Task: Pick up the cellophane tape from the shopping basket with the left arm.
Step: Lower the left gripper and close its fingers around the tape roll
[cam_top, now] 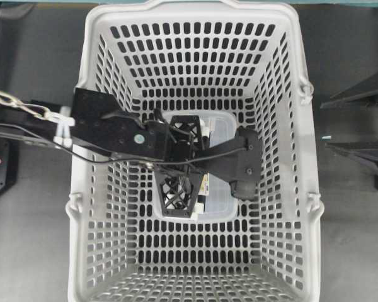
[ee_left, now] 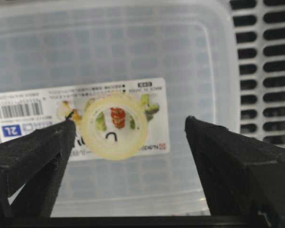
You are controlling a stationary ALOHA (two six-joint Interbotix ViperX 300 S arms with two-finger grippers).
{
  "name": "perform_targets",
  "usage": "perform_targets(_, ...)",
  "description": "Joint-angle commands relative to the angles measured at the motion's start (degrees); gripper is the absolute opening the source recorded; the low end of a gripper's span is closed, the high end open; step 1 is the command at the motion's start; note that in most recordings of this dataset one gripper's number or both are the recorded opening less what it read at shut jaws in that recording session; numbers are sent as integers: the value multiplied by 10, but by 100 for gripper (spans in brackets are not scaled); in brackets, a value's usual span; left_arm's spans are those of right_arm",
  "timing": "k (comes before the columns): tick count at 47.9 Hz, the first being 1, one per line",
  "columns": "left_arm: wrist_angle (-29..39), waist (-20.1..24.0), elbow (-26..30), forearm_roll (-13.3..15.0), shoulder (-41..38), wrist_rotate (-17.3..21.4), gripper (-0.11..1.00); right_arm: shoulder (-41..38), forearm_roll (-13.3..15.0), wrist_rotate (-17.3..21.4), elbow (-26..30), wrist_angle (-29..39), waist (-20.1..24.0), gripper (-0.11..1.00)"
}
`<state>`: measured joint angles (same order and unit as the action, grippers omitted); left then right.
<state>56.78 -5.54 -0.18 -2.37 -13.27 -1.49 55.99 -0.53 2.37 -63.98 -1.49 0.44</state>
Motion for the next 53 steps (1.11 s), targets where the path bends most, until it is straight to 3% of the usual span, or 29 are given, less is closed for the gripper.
perform_targets(1,0,2,7,-2,3,1,91,-3,-2,0,11,-6,1,75)
perform_targets(37,-40,10,-34,-2,-15,1,89,-4,-2,0,11,-10,1,75)
perform_targets(42,-39,9,-32,-2,-14,2,80,-3,-2,0,11,-10,1,75)
perform_targets(48,-37,8,-26,-2,-6,2,51,-4,-2,0,11,-10,1,75)
perform_targets(53,-35,7,-18,-2,11,2,50,-3,-3,0,10,-10,1,75)
